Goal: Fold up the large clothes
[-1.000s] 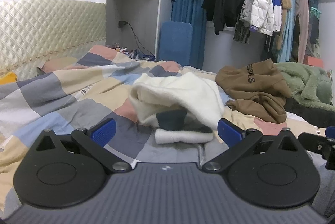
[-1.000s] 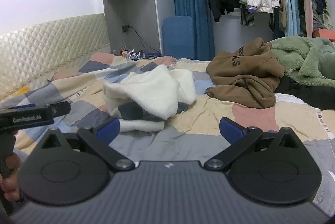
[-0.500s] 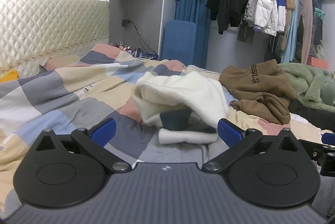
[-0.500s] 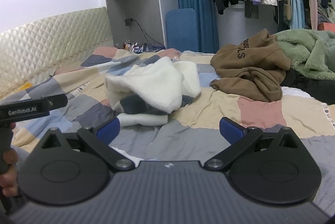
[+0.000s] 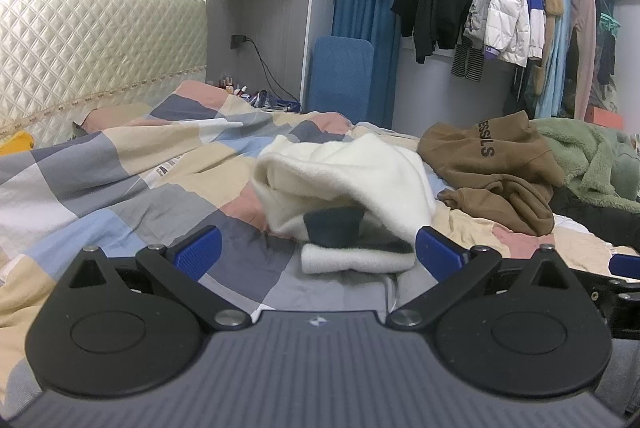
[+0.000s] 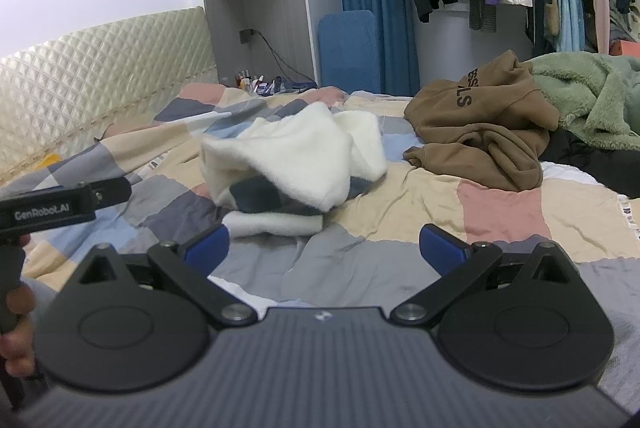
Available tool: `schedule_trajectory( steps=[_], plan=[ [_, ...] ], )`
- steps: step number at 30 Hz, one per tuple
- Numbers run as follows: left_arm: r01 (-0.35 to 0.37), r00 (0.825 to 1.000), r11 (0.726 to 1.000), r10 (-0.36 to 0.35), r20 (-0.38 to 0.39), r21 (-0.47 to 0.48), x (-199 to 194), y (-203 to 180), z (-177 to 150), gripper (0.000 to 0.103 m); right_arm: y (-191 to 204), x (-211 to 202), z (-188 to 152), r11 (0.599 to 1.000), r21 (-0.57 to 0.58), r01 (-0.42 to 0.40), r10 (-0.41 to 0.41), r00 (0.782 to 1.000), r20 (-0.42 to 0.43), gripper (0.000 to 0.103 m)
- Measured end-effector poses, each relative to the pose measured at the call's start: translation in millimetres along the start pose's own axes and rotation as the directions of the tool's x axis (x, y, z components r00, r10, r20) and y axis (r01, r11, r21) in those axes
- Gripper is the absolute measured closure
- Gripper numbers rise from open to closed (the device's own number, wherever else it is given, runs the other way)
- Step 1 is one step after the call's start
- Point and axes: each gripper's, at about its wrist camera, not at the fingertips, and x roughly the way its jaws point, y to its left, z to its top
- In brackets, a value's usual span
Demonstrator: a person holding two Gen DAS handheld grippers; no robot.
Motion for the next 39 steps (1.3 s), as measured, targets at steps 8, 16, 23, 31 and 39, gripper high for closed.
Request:
schedule_trajectory(
  steps=[8, 16, 23, 31, 39],
  plan=[
    [0.014, 1.000, 1.000, -0.014, 0.000, 0.020, 5, -5, 0, 0.000, 0, 2, -3, 1.000, 0.006, 0.001, -0.001, 1.000, -0.007, 0.000],
    [0.030, 1.000, 0.999, -0.030, 0.005, 0.030, 12, -12, 1, 0.000, -2, 5, -1, 1.000, 0.018, -0.004, 0.004, 1.000, -0.024, 0.000],
    [0.039, 0.999, 0.999, -0.039, -0.017, -0.004, 22, -4, 2, 0.000, 0, 13, 1, 1.000, 0.029, -0.012, 0.014, 0.999, -0.048, 0.000],
    [0.030, 0.999, 1.000, -0.030, -0.016, -0.006, 30, 1, 2, 0.000, 6, 22, 5, 1.000, 0.017, -0.005, 0.006, 0.998, -0.058, 0.000],
    [0.022, 1.000, 1.000, -0.022, -0.020, -0.017, 48, -5, 6, 0.000, 3, 30, 7, 1.000, 0.019, -0.003, 0.004, 0.998, -0.063, 0.000]
  ],
)
